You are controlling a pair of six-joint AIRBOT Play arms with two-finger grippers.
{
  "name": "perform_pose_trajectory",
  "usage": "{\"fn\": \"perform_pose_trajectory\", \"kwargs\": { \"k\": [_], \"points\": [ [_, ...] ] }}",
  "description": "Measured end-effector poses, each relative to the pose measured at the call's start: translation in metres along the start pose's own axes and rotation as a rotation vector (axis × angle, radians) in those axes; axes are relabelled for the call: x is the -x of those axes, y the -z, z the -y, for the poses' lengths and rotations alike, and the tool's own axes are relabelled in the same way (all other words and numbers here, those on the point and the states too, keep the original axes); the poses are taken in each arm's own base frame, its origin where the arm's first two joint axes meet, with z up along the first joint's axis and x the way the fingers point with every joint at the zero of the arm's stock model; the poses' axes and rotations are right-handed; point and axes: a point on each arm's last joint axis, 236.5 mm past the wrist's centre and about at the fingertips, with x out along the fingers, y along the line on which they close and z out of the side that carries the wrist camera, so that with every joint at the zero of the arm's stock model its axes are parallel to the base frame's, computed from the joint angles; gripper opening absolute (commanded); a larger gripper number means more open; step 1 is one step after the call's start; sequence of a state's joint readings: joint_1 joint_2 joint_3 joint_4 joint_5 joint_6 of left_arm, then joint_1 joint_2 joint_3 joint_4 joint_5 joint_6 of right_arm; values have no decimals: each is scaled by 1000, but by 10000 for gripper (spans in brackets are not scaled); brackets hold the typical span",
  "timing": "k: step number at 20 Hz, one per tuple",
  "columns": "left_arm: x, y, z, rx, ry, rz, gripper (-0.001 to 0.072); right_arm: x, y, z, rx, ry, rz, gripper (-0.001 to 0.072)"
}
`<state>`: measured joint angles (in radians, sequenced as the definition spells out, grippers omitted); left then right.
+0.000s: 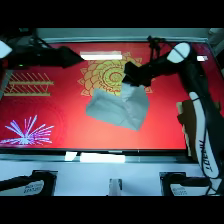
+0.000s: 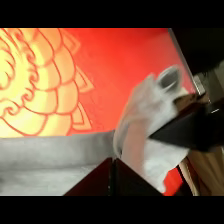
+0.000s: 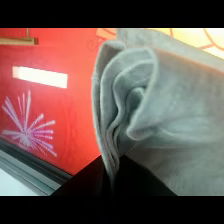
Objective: Fold the shirts.
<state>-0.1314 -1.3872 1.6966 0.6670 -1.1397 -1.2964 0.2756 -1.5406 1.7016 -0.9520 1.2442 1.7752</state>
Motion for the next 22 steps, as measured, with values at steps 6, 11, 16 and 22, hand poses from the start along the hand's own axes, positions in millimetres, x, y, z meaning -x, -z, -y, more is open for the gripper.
{"fn": "perform_pose_trajectory", "kwargs": {
  "k": [6, 11, 16, 22],
  "points": [
    [146, -42, 45, -145, -130, 261, 40, -143, 44, -14, -67, -31, -136, 320],
    [180, -41, 69, -199, -162, 322, 40, -178, 45, -25, -163, -110, -126, 658],
    [178, -42, 60, -186, -171, 314, 41, -111, 23, 31, -72, 36, -135, 654],
    [174, -38, 36, -182, -238, 277, 41, -7, 55, 196, -224, 407, -301, 618]
  ]
}}
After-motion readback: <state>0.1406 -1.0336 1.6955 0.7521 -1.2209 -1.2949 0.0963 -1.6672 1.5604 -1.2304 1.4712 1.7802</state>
